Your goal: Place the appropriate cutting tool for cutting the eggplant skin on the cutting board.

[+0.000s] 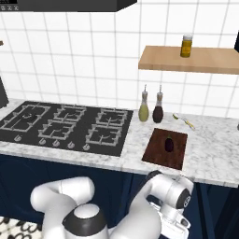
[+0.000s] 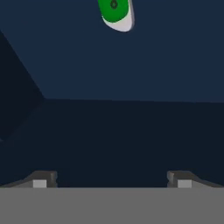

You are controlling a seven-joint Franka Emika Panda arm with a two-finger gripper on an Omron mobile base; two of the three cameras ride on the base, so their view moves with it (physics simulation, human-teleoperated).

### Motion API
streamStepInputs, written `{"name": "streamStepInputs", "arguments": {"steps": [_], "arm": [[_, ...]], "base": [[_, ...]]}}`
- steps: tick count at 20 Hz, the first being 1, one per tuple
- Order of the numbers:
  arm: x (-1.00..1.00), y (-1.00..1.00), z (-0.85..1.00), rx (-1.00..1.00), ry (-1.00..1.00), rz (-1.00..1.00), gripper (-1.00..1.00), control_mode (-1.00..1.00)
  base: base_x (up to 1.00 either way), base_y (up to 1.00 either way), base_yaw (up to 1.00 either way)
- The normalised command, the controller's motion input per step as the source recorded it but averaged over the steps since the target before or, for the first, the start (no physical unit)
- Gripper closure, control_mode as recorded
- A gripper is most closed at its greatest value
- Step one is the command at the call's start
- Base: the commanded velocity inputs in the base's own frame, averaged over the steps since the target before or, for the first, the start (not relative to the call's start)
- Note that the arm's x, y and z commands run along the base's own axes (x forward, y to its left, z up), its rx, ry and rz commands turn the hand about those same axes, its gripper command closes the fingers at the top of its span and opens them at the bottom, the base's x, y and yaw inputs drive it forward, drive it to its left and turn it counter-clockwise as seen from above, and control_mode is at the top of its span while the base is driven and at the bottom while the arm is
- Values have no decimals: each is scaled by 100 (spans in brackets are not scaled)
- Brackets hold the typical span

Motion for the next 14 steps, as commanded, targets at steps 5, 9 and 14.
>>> {"name": "streamStepInputs", "arguments": {"steps": [5,9,14], "arm": [[-2,-34,60,0,-4,6,-100,-100],[34,-48,19,0,-14,19,-100,-100],[53,-28,0,0,-12,24,-100,-100]], "base": [[0,0,0],[0,0,0],[0,0,0]]}}
